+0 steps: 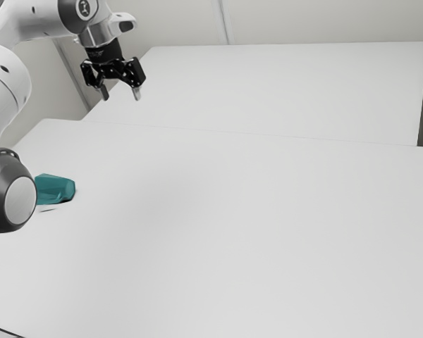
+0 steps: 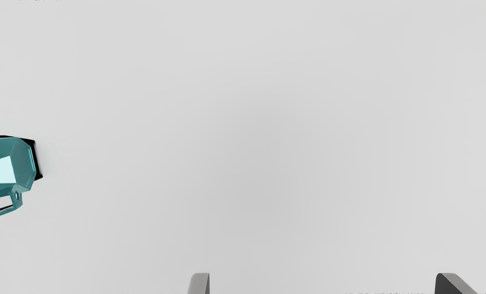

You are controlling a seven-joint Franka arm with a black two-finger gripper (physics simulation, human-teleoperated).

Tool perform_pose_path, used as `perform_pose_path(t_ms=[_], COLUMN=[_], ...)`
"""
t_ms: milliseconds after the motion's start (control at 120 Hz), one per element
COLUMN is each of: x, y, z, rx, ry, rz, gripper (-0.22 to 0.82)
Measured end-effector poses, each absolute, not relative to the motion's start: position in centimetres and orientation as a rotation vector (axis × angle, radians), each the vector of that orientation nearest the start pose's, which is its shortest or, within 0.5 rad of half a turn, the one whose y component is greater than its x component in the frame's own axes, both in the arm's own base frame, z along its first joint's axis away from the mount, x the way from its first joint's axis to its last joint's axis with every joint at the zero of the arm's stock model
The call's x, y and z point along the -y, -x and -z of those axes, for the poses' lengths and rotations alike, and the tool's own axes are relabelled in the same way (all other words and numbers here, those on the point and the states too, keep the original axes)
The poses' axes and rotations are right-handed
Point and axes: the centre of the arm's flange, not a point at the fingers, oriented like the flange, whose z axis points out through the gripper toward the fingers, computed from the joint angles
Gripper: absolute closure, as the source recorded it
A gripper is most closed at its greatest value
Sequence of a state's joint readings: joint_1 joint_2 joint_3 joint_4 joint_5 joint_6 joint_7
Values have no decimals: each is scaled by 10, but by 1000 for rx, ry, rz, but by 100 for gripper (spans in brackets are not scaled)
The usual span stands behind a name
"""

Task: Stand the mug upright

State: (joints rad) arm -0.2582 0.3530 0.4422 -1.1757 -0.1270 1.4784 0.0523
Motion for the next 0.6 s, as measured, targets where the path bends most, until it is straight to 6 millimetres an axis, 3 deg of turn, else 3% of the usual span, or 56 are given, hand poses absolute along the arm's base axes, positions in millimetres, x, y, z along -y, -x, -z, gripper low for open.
perform_pose_path(t_ms=[133,325,400,525,600], x=[-46,-79,-120,-229,-280], y=[-642,-630,-621,-593,-580], z=[-603,-592,-592,-587,-568], rx=[151,234,314,518,600], ry=[3115,3118,3104,3110,3146], rz=[-39,-102,-96,-83,-99], gripper=[0,0,0,0,0])
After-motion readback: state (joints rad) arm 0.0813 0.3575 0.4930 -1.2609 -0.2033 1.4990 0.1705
